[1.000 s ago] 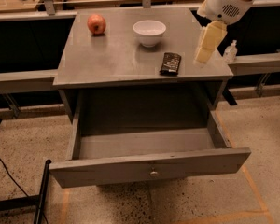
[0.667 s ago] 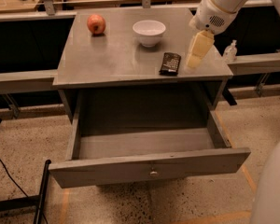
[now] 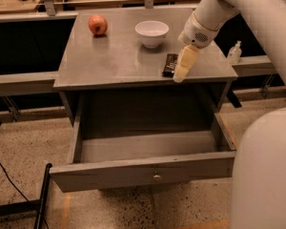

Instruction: Place rxbar chocolate into top drawer

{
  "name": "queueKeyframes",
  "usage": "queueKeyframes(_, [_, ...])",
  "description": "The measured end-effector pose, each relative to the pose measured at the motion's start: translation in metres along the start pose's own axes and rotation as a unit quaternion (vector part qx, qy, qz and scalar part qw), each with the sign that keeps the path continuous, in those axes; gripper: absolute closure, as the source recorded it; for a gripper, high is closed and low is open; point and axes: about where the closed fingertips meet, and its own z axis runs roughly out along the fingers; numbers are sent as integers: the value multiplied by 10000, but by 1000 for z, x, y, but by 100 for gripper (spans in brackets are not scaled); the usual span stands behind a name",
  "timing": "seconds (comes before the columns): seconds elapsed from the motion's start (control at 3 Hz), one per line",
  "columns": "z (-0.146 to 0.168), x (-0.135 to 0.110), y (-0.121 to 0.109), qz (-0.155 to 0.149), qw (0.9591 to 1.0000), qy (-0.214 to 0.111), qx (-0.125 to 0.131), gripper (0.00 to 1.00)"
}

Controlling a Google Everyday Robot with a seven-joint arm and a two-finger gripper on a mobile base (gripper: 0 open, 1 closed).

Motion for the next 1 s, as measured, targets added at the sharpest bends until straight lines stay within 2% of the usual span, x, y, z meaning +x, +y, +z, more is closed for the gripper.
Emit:
queueKeyframes(0.67, [17, 2, -25, 13, 9998, -174, 103, 0])
queueKeyframes(1.0, [29, 2, -35, -11, 9998, -205, 40, 0])
